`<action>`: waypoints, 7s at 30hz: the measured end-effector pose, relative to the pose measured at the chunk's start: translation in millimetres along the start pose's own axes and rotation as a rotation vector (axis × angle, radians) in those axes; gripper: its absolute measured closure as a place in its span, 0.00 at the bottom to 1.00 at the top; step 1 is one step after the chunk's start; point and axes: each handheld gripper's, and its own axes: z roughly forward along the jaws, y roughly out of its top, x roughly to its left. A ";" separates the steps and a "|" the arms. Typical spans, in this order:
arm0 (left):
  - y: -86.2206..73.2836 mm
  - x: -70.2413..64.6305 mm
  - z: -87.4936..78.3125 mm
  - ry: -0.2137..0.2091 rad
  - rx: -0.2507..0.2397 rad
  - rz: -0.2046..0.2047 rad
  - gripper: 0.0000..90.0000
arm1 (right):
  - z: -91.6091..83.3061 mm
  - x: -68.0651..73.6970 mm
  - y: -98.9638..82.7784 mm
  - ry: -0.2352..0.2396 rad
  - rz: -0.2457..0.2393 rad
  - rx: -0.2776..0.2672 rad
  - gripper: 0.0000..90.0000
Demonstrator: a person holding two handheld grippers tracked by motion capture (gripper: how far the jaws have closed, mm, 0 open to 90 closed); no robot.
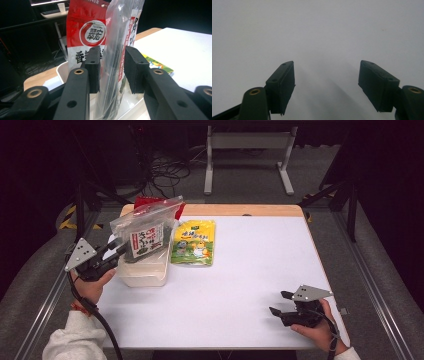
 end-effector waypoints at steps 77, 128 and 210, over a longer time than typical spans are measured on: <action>-13.1 -80.5 -39.3 -0.072 0.090 -0.023 0.42 | 187.7 17.6 148.2 0.054 -0.068 0.034 0.50; -54.5 -124.7 -6.7 -0.350 0.336 -0.006 0.37 | 241.4 70.4 181.1 -0.238 -0.551 0.085 0.76; -61.4 -147.4 84.4 -0.406 0.545 -0.197 0.12 | 133.6 -10.2 87.5 0.320 0.219 0.033 0.27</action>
